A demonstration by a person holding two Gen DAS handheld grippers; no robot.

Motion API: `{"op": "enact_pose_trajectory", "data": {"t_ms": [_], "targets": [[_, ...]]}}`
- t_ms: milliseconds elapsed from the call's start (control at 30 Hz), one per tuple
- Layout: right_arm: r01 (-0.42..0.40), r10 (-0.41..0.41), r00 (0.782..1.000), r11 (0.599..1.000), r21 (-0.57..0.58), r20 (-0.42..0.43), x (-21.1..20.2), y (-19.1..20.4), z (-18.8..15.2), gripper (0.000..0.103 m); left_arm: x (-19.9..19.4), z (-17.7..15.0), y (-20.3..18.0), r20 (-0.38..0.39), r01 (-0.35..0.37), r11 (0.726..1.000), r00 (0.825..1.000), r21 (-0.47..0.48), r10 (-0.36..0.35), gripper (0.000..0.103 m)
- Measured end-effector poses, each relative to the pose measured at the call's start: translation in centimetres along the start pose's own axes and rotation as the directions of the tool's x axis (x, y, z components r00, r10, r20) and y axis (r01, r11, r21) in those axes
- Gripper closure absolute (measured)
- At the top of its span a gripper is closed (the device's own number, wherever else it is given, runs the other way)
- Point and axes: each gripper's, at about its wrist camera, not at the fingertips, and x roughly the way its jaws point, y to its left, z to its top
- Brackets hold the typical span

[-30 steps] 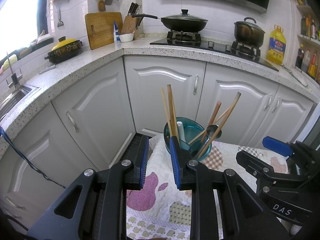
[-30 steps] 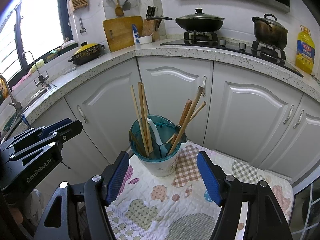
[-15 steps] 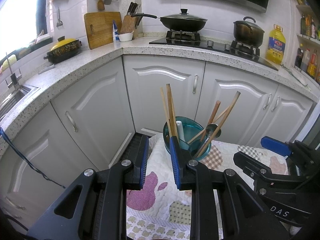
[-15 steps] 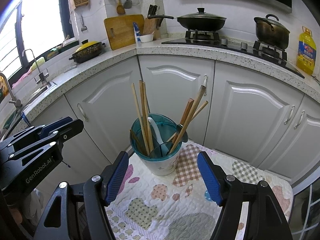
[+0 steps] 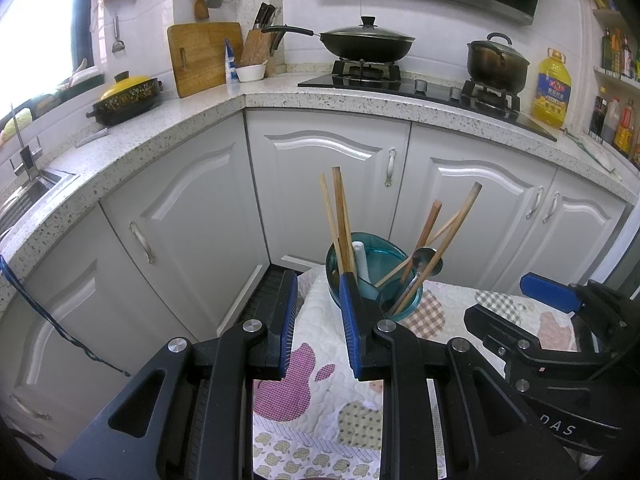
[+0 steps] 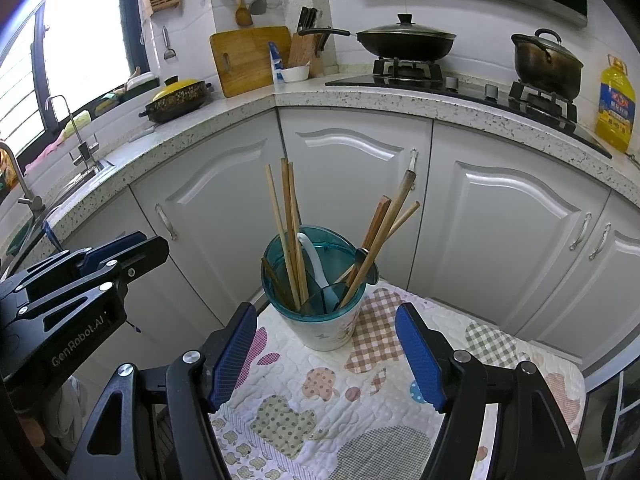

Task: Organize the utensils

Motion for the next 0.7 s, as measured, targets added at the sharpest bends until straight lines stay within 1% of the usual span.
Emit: {"op": "enact_pose_trajectory", "data": {"t_ms": [700], "targets": [[-0.006, 0.006, 1.000, 1.000, 0.001, -0.024, 1.0, -0.4, -0.2, 0.033, 1.1, 0.3, -0.4, -0.025, 0.007, 1.000, 1.000, 0.010, -0.007, 0.082]]}}
